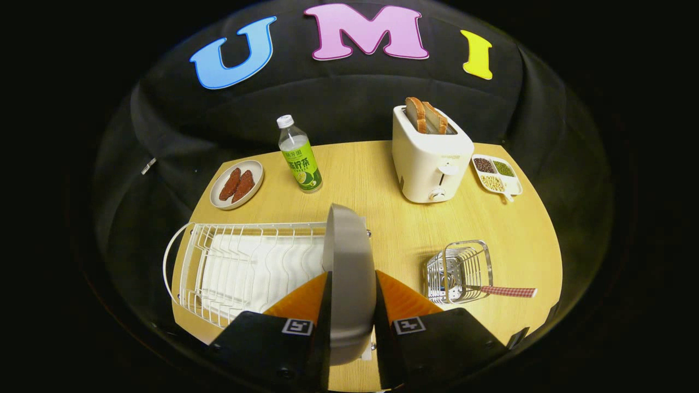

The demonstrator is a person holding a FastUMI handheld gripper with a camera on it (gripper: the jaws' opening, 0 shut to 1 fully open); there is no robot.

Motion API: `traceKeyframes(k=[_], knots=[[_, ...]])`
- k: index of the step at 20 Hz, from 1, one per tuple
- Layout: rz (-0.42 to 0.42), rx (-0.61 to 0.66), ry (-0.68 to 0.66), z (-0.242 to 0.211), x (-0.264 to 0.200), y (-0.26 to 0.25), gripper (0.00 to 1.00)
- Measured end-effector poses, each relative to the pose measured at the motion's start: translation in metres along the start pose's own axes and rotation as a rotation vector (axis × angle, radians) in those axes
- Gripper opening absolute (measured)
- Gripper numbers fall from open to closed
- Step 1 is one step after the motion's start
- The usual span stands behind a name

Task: Take the plate from the dish rack, then take the spoon from the basket and place it into the plate.

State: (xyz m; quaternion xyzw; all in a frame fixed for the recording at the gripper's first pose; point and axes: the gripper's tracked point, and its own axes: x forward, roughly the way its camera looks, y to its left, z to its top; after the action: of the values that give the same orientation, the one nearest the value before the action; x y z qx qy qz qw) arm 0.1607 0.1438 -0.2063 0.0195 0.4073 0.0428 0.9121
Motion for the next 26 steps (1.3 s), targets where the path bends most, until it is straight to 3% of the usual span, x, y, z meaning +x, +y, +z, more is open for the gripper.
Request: traceKeyframes(k=[8,15,21,26], knots=[[-0.096,-0.155,-0.095,0.024,-0.018,0.019,0.36],[-0.128,-0.043,-0.076,0.023,-0.023,-0.005,0.34],[-0.16,-0.142,-0.135,0.03,-0.036,0.001,0.33],[-0.141,-0.053,-0.107,0.022,-0.038,-0.016,0.27]])
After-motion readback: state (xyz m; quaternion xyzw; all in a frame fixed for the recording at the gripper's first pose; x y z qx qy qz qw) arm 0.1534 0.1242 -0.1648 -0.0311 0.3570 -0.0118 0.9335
